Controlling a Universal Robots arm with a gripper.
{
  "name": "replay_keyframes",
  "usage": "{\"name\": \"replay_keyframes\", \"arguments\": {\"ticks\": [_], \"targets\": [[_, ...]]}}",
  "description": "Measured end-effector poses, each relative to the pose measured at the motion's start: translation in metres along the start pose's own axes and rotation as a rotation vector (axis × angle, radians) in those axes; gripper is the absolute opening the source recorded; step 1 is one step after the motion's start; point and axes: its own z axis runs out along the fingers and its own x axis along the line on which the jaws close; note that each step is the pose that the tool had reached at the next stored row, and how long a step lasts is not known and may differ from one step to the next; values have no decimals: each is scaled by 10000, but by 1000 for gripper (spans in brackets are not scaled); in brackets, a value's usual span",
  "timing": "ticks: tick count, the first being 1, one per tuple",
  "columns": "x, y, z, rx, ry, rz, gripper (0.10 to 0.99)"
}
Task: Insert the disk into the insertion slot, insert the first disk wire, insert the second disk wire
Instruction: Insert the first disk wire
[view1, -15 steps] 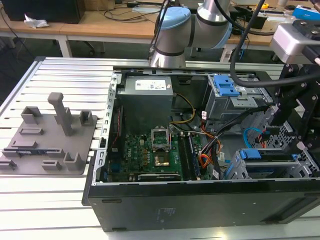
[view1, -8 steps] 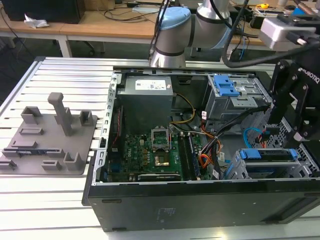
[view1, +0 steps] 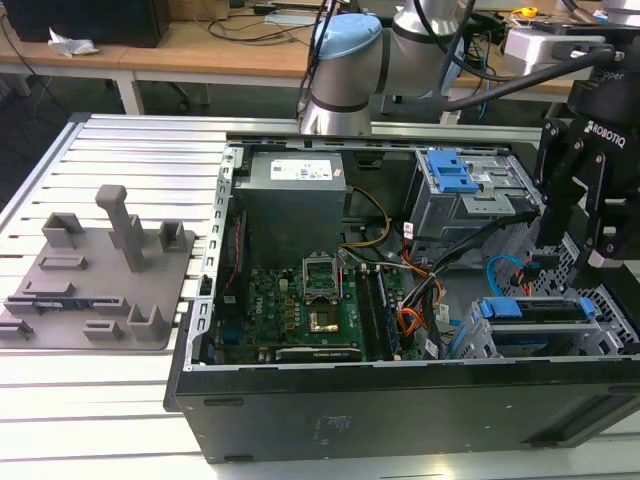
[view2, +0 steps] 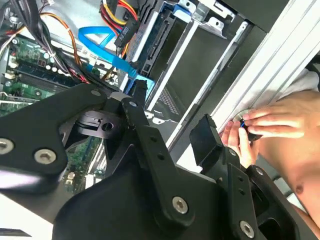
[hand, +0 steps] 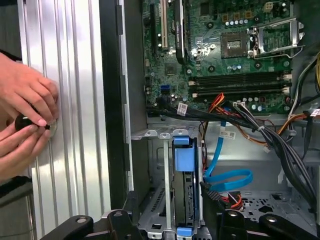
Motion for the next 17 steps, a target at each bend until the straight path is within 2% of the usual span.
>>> {"name": "replay_keyframes", "arguments": {"ticks": [2,4,6,7,8,9,10,11,13,14,15,16,17], "targets": [[-16,3,19,-14,10,150,620],[-95,-4,23,-11,84,151,608],[-188,-18,15,-2,221,147,608],[-268,-32,7,6,351,142,541],[-369,-59,-2,18,530,136,408],[-430,-85,-7,24,627,131,408],[-464,-107,-8,27,681,130,408],[-517,-164,-1,32,750,129,408],[-575,-226,18,35,791,125,408],[-600,-238,39,36,791,125,408],[-659,-233,86,35,800,127,408],[-677,-231,110,38,848,124,408],[-683,-231,120,47,950,127,408]]}}
